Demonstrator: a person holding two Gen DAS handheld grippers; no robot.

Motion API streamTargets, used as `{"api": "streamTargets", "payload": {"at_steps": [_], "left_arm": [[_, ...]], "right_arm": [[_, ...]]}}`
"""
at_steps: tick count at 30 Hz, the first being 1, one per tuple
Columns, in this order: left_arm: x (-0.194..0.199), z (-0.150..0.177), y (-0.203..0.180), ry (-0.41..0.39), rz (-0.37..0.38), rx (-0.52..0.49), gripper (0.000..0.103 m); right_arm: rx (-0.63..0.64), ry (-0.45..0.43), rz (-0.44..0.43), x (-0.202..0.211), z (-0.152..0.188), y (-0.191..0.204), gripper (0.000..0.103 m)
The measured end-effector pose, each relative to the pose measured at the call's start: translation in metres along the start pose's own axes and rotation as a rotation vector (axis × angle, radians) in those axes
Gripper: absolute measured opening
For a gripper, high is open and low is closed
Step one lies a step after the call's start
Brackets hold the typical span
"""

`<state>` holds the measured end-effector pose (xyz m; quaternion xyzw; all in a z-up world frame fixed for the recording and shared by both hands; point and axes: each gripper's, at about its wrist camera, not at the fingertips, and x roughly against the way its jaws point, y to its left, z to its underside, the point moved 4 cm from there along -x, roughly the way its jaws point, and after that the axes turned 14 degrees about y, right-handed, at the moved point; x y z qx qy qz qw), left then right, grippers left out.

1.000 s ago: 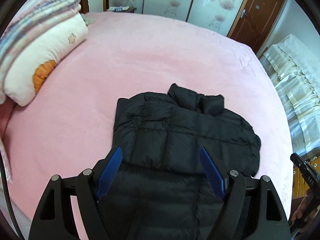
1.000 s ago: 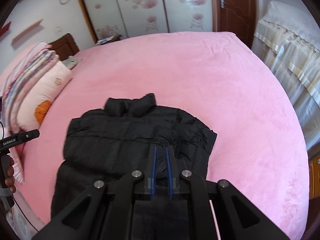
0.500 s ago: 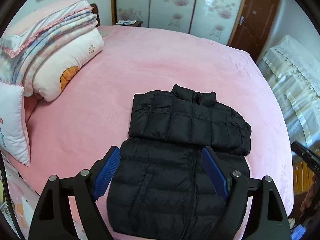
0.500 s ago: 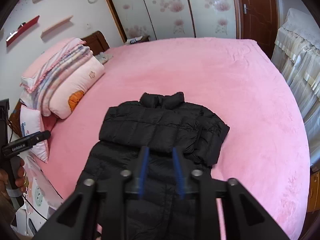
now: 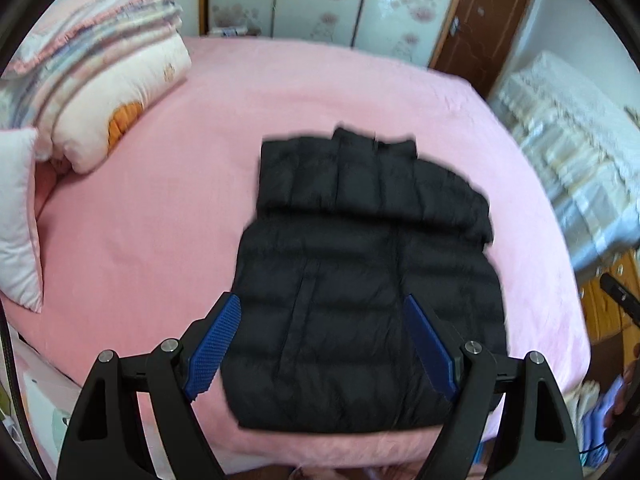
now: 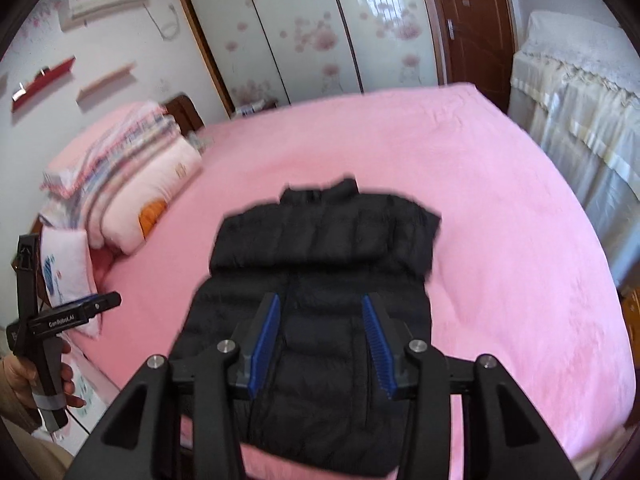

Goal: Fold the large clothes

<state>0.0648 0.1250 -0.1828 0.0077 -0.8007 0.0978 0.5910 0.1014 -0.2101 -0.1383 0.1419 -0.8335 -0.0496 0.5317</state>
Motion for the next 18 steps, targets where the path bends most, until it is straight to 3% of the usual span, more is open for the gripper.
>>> {"api": "streamTargets", "payload": {"at_steps": [6,10,18], "left_arm": [[-0.059,0.045,0.023,0.116,0.006,-0.026,0.082],[-0.106,0.068,0.052,0.209,0.032,0.048,0.082],[-0.166,0.093,0.08,0.269,0.046,0.149,0.082]], "right_arm": [[-0.025,0.139,0.08,-0.039,0.065,0.004,0.044],[-0.145,0.216,-0.014,-0.07,0.107,-0.013,0.044],[-0.297,0.325,0.011,-0.125,0.157,-0.058,0.044]]}}
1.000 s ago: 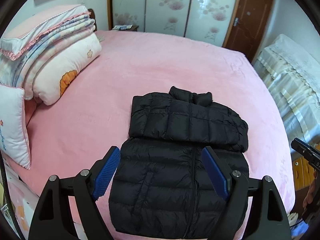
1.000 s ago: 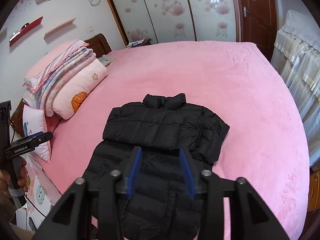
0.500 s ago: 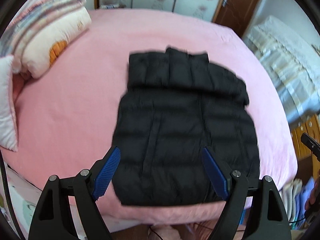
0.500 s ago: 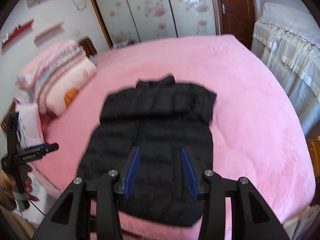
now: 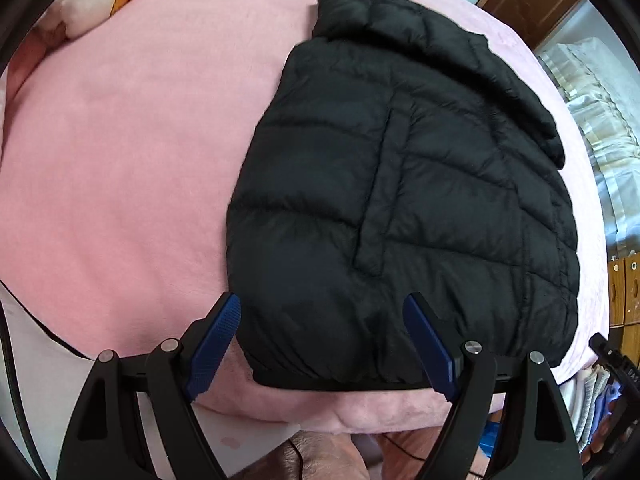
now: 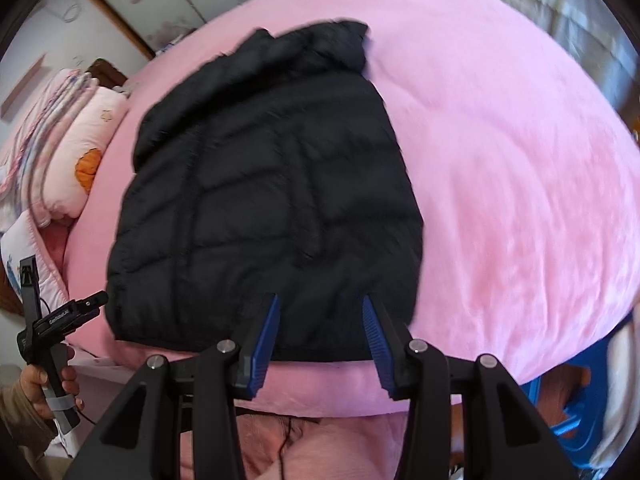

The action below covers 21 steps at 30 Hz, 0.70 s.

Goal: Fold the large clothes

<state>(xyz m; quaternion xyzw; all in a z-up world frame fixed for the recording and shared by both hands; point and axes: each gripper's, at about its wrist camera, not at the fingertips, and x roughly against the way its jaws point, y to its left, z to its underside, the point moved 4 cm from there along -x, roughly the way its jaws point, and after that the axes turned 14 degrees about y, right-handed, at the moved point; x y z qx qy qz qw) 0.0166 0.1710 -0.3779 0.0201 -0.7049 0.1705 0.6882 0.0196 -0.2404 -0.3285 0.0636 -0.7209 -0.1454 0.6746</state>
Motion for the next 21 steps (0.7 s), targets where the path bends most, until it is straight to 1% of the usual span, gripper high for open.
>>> {"api": "streamTargets", "payload": {"at_steps": [5,9,12,16,21], "left_arm": [[-0.021,0.003,0.012,0.007,0.015,0.032,0.082],[-0.032,0.005,0.026,0.007,0.039,0.072,0.082],[-0.038,0.006,0.035,0.01,0.071,0.097,0.082],[-0.045,0.009,0.043,0.001,0.1,0.114,0.083],[-0.05,0.012,0.049,0.008,0.137,0.125,0.083]], "right_arm": [[-0.055,0.043,0.026,-0.03,-0.002,-0.026,0.044],[-0.098,0.071,0.023,-0.049,-0.001,-0.048,0.044],[-0.114,0.085,-0.017,-0.059,-0.002,-0.056,0.044],[-0.081,0.103,-0.075,-0.072,-0.006,-0.051,0.044],[-0.074,0.137,-0.112,-0.086,-0.012,-0.051,0.044]]}}
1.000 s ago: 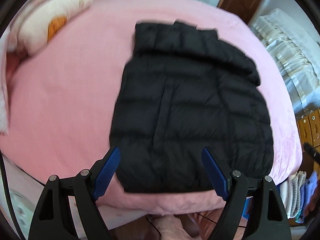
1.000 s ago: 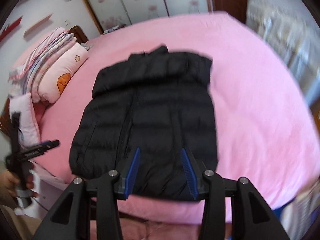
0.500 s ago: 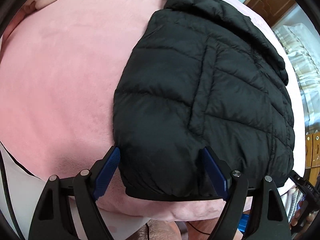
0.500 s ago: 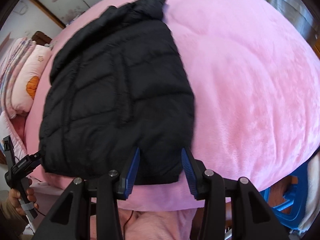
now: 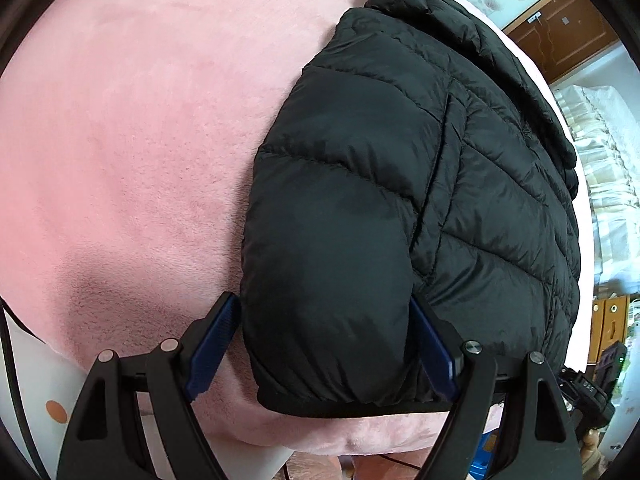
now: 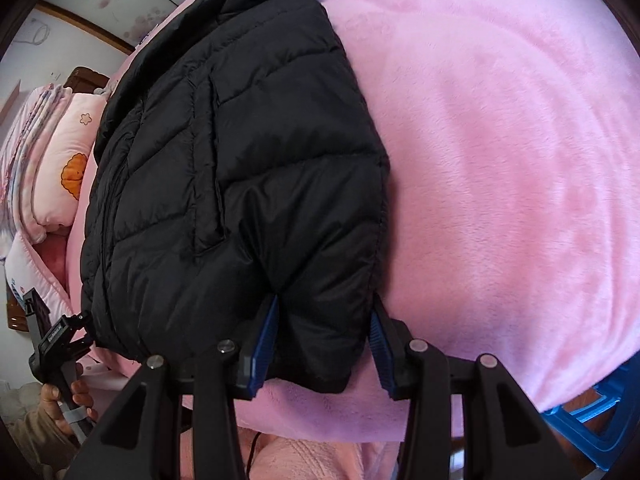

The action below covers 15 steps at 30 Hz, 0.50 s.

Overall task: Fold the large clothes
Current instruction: 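Grasp the jacket hem with both grippers and lift it toward the collar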

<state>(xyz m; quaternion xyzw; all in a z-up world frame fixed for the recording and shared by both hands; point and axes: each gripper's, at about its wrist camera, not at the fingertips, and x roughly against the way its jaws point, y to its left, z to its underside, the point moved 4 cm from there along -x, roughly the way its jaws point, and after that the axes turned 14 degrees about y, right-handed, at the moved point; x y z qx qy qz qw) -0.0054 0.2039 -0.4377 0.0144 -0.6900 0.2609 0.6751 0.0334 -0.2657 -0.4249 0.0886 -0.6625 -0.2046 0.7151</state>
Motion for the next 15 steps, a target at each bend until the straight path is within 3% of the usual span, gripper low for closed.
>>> {"api": "streamTargets", "payload": {"at_steps": [8,10,12,13,14,15], "left_arm": [[-0.011,-0.001,0.003,0.046,0.003,-0.052,0.088],[-0.012,-0.001,-0.001,0.068,-0.001,-0.069,0.083],[-0.013,-0.004,-0.006,0.089,0.015,-0.073,0.06],[-0.012,-0.004,-0.007,0.097,0.024,-0.073,0.051],[-0.013,-0.006,-0.011,0.111,0.035,-0.083,0.033],[-0.011,-0.006,-0.015,0.116,0.034,-0.099,0.02]], "right_arm": [[0.032,0.013,-0.012,-0.001,-0.001,-0.006,0.044],[0.039,0.021,-0.011,-0.002,-0.002,-0.005,0.046],[0.048,0.032,-0.011,-0.003,-0.004,-0.003,0.041],[0.05,0.043,-0.015,-0.004,-0.005,-0.003,0.027],[0.05,0.051,-0.023,-0.005,-0.006,-0.002,0.012],[0.05,0.066,-0.038,-0.006,-0.007,-0.001,0.01]]}}
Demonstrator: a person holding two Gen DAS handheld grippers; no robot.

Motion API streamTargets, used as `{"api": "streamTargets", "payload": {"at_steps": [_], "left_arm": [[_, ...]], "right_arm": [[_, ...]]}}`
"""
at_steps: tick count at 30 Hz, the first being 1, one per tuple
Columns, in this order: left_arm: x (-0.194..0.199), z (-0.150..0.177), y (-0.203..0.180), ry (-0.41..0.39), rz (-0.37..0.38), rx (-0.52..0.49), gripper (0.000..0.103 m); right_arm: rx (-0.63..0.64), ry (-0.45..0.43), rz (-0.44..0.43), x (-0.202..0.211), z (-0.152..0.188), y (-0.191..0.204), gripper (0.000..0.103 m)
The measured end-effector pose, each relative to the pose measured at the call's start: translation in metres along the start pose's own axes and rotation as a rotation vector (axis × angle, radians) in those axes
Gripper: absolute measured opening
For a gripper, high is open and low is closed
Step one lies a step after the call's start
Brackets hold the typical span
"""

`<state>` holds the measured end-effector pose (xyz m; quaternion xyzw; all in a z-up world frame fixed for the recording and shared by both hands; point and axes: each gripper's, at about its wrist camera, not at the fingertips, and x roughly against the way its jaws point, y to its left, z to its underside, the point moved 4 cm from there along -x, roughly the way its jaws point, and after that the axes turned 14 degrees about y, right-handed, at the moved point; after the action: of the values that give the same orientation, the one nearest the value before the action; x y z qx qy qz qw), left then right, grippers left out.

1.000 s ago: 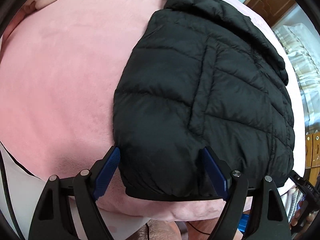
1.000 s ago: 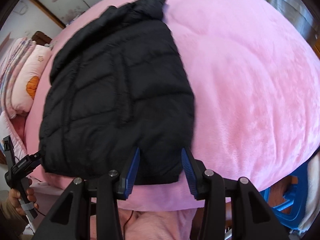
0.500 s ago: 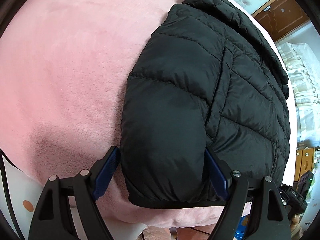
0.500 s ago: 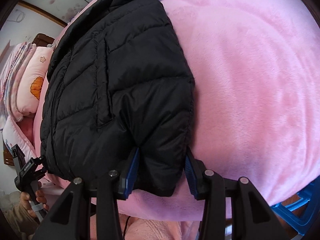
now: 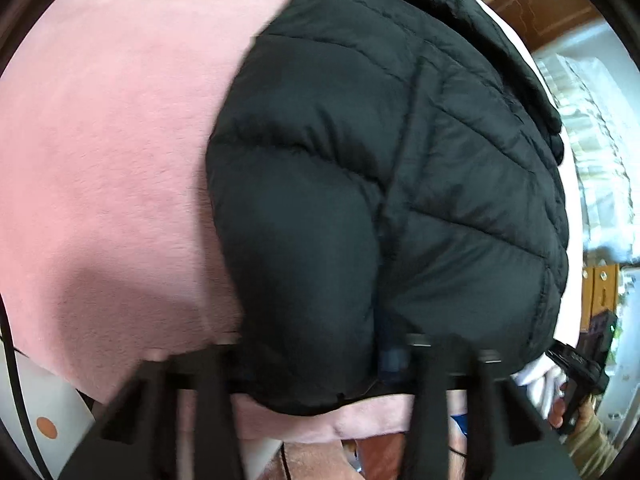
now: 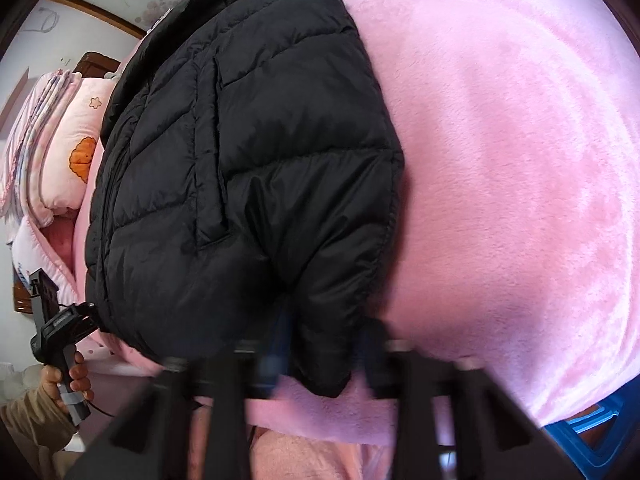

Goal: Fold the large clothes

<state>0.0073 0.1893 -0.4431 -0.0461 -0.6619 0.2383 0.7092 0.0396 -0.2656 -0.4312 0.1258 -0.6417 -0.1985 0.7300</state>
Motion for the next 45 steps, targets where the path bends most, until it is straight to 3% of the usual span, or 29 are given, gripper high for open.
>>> {"api": "streamTargets", "payload": {"at_steps": [2,6,11,15,19,25,29,34,37,41,45], "left_arm": [[0.005,-0.003,-0.012,0.008,-0.032,-0.034,0.009],[0.028,-0.011,-0.037,0.012,-0.105,-0.101,0.005],[0.085,-0.023,-0.063,-0.035,-0.014,-0.084,0.005],[0.151,-0.046,-0.087,-0.15,0.106,-0.058,0.005],[0.216,-0.089,-0.113,-0.293,0.185,-0.052,0.005],[0.262,-0.178,-0.135,-0.385,0.174,0.001,0.005],[0.254,-0.25,-0.148,-0.357,0.125,0.055,0.006],[0.202,-0.335,-0.161,-0.246,-0.009,0.095,0.008],[0.17,-0.367,-0.16,-0.209,-0.081,0.086,0.014],[0.134,-0.395,-0.158,-0.15,-0.148,0.056,0.031],[0.122,-0.406,-0.158,-0.104,-0.104,0.028,0.041]], "right_arm": [[0.008,0.006,-0.003,0.002,-0.001,0.004,0.004],[0.062,-0.023,0.02,0.023,-0.001,0.025,0.003],[0.133,-0.11,-0.025,0.084,-0.003,0.057,0.003],[0.188,-0.221,-0.082,0.147,-0.019,0.088,0.003],[0.239,-0.368,-0.153,0.214,-0.058,0.117,0.003],[0.268,-0.492,-0.25,0.269,-0.156,0.148,0.003],[0.237,-0.492,-0.263,0.27,-0.237,0.149,0.003],[0.146,-0.381,-0.219,0.226,-0.335,0.142,0.003],[0.117,-0.328,-0.143,0.196,-0.373,0.138,0.004],[0.058,-0.252,-0.067,0.161,-0.397,0.127,0.011],[0.028,-0.233,0.019,0.151,-0.399,0.126,0.022]]}}
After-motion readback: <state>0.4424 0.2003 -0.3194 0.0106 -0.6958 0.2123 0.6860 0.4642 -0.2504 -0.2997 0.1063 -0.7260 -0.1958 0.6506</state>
